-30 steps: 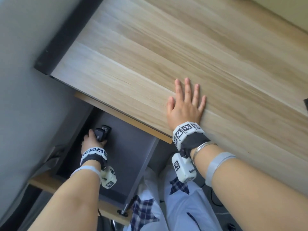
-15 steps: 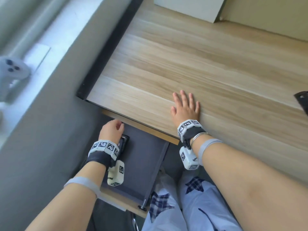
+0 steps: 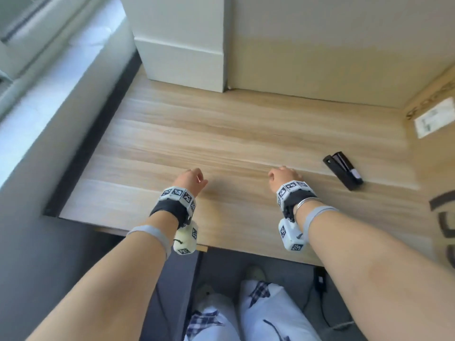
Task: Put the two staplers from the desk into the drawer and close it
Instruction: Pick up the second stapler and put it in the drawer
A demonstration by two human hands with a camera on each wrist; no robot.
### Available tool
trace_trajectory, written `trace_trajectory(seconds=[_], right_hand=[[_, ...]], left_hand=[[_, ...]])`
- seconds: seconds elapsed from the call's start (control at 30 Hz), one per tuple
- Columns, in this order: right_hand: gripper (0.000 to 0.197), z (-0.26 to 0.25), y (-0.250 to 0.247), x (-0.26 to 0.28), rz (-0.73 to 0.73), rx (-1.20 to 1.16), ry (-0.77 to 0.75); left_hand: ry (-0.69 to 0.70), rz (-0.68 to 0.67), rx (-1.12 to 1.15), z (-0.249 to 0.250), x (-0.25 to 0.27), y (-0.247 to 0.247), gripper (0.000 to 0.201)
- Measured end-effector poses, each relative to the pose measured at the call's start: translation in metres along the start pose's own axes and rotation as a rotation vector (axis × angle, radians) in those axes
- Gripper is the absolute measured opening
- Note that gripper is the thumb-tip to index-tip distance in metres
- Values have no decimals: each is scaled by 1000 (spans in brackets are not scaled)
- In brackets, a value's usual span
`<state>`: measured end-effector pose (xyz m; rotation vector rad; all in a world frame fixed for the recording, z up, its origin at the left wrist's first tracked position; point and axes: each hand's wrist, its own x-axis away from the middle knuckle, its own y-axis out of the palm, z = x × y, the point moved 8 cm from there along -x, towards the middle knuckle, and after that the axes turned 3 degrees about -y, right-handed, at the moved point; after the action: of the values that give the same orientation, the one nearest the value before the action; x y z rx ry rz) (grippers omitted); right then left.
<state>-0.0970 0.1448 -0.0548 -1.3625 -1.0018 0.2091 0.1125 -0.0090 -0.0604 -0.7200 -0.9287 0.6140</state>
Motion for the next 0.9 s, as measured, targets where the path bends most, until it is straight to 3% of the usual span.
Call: trace_trajectory(seconds=[0.2,0.37,0.43,0.6,0.9], right_hand=[[43,135,-36,-6,123,-3,264],[57,189,-40,-19,123,-127,398],[65,196,-35,-26,95,-163,427],[75,197,-23,-44,95,-288,463],[69,149,-18,-35,-6,-351,358]], left_hand=[[23,-111,-35,64,-38,47,26],[36,-114,-115,82,-52,61,26],[41,-117,-126,79,-55,64,17],[42,-107,-94,74,-58,66,20],[47,-92,-79,73,-54,65,22]])
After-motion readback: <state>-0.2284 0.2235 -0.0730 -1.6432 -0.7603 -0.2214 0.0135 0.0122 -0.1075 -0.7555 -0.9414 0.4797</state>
